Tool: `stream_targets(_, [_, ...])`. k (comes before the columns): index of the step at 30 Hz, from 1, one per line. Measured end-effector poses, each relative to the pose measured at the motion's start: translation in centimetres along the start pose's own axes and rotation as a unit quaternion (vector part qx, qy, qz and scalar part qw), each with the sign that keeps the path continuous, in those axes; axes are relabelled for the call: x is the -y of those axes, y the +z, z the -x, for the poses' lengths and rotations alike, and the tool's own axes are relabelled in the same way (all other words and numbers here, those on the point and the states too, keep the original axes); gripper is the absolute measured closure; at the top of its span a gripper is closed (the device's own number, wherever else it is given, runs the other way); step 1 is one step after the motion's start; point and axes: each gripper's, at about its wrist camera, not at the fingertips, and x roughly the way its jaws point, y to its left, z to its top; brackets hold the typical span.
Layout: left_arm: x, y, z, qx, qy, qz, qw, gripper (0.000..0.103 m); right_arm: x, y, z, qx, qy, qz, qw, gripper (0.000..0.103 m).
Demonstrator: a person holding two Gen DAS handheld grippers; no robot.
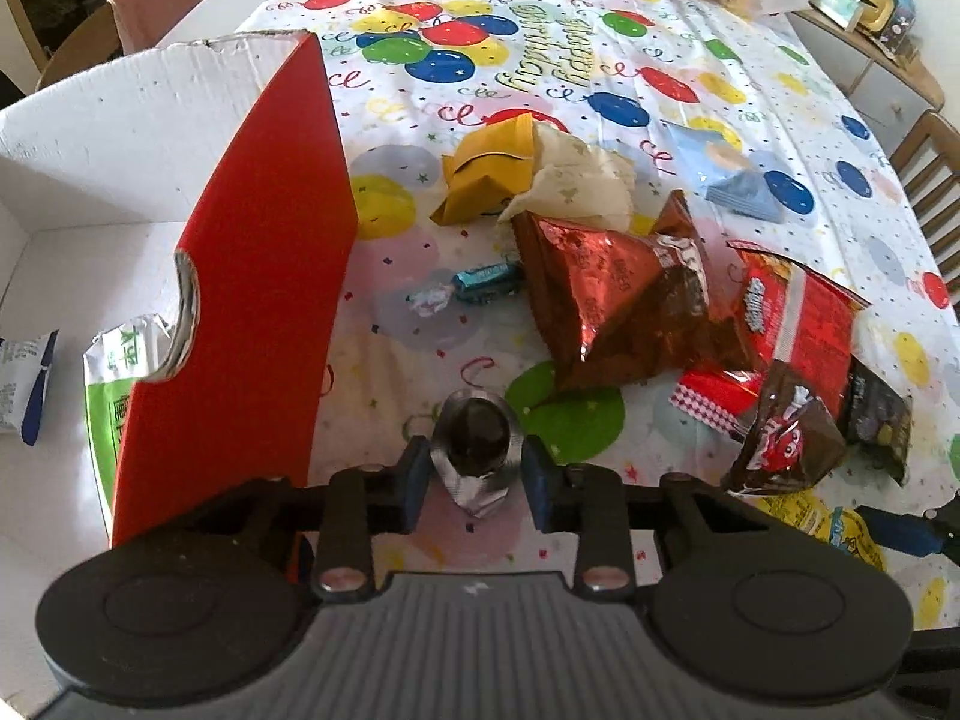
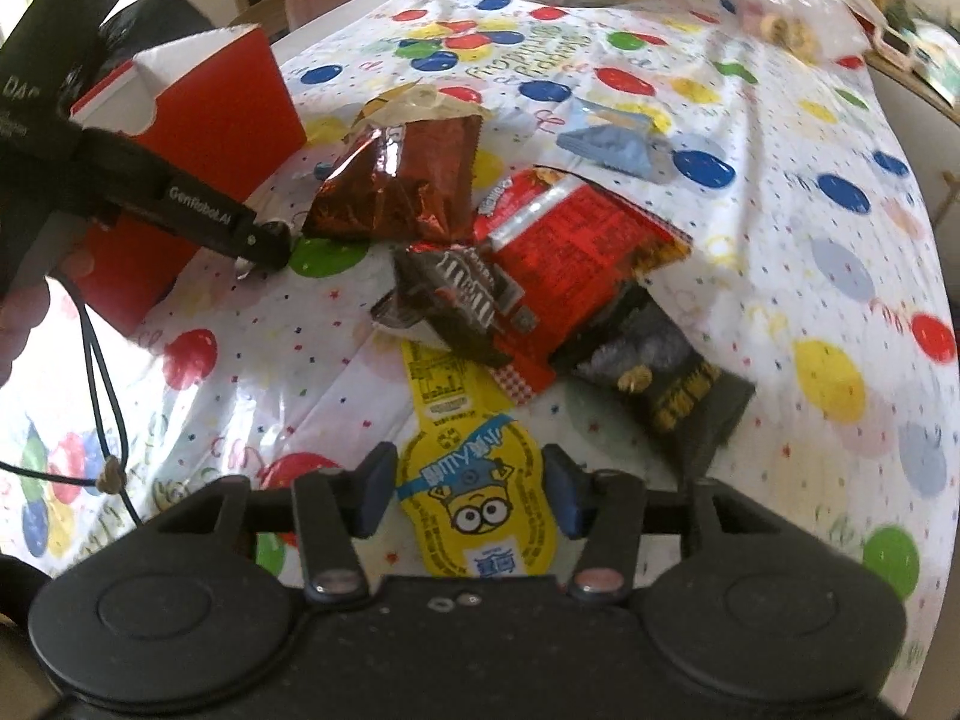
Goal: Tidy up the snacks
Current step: 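Grasp the silver-wrapped candy with left tool while right tool reaches the yellow Minion packet, then grasp the yellow Minion packet with right tool while left tool lifts the candy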
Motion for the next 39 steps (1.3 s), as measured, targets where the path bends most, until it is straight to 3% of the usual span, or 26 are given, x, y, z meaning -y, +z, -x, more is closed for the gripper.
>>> stream_targets(17, [-0.5, -2.3, 3.9, 0.007, -0.064, -0.034, 0.9974, 0.071, -3.6, -0.9, 5.3, 0.042, -0.009, -0.078, 0.996, 0.052])
stream_targets(28, [-3.0, -1.9, 9.9, 0.044, -0.106, -0.052, 0.9921, 0.071, -7.4, 1.4, 8.1, 0.075, -0.037, -0.114, 0.99, 0.052])
stream_targets(39, [-8.3, -0.6, 14.5, 0.083, -0.122, -0.049, 0.9878, 0.071, -13.1, 5.2, 9.3, 0.114, -0.037, -0.108, 0.987, 0.052])
